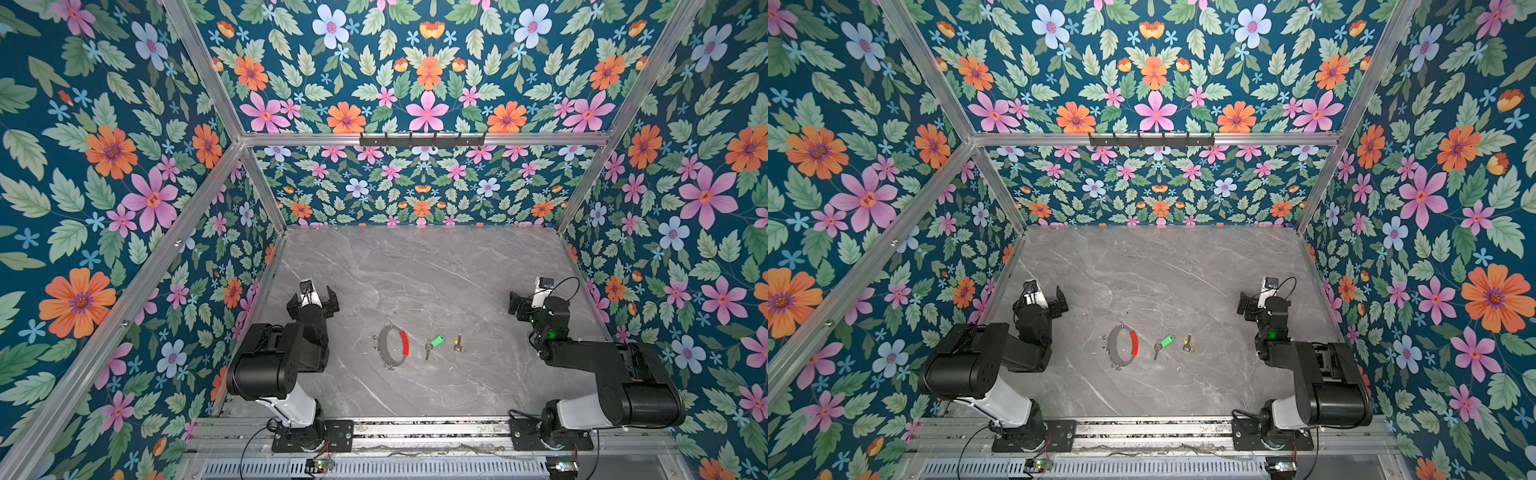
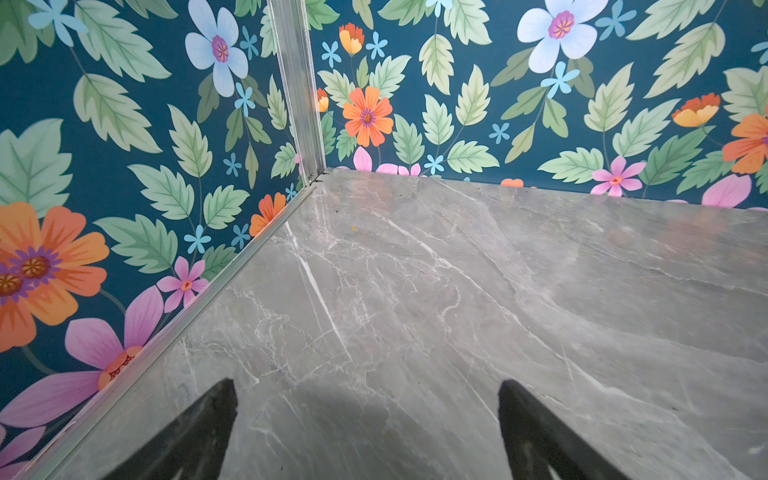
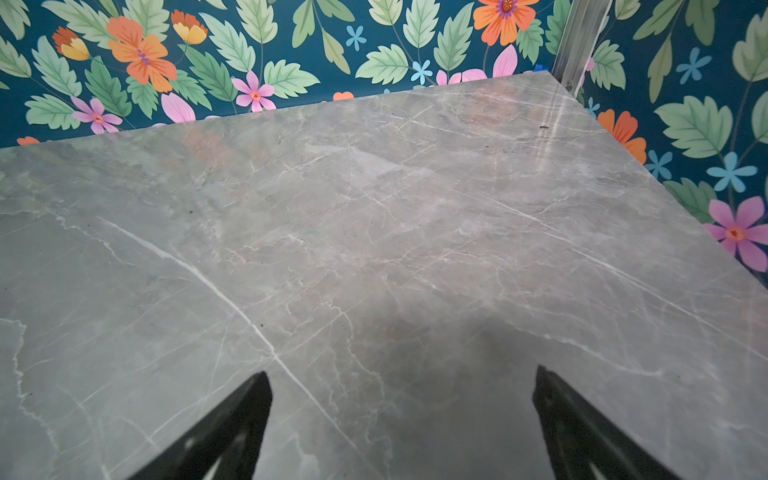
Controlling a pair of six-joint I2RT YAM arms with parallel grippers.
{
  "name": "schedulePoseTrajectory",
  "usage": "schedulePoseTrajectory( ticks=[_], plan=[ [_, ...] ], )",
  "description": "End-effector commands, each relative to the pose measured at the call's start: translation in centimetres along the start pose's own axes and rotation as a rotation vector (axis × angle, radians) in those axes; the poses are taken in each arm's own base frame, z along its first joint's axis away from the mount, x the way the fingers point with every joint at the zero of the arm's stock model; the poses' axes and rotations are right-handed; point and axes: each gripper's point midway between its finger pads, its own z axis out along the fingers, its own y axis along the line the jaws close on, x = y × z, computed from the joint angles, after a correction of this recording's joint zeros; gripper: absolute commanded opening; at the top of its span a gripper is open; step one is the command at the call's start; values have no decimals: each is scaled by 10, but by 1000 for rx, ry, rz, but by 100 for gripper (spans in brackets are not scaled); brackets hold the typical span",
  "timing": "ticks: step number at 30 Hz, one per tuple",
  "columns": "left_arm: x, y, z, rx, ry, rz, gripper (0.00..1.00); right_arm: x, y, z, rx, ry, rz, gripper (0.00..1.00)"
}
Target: Remove the keys from the keyring
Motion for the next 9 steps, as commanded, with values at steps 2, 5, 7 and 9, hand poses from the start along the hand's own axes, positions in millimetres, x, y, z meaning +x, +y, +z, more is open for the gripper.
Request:
schedulePoseTrajectory(
  ticks=[2,5,7,9],
  plan=[
    [-5,1,1,-7,-19,-7,100,-10,0,0,2,-37,-6,99],
    [-5,1,1,-6,-18,-6,100,-10,1,0,1,-37,-7,99],
    [-5,1,1,-6,-19,-7,100,-9,0,0,2,-36,-6,99],
    [-5,1,1,-6,-18,-7,100,-9,0,0,2,-33,-7,99]
  ],
)
